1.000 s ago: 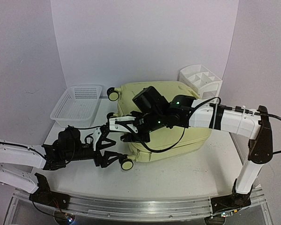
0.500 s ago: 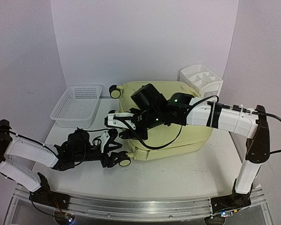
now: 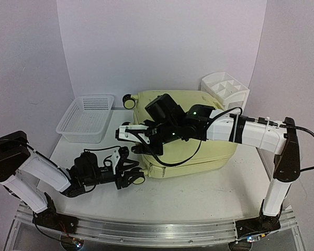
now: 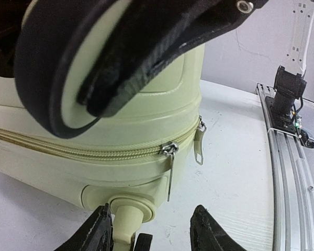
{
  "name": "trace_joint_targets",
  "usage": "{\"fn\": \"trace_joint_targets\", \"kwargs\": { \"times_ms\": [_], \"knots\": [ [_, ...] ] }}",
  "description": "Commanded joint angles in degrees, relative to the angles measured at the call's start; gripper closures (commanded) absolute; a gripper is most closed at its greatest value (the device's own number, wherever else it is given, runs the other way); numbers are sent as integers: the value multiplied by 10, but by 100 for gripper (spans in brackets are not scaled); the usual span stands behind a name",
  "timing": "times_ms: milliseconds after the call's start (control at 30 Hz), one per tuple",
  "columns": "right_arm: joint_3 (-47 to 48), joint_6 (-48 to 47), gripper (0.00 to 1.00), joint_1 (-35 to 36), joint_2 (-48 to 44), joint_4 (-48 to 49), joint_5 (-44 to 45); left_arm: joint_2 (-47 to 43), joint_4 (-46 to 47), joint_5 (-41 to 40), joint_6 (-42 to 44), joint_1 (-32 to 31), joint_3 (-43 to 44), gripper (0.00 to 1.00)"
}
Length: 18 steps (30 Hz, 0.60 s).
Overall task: Open, take out, and arrange the luggage
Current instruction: Open the zipper on the luggage.
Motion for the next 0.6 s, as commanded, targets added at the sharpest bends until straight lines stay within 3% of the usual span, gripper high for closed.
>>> {"fn": "trace_joint_targets", "kwargs": {
  "times_ms": [0, 200, 567],
  "knots": [
    [95, 132, 100, -14, -50, 271, -15, 19, 65, -28, 30, -13, 11, 47],
    [103, 143, 100, -15, -43, 275, -4, 42, 74, -83, 50, -35, 22, 46],
    [107, 148, 100, -16, -40, 286, 1, 105, 143, -143, 51, -69, 44, 57]
  ]
}}
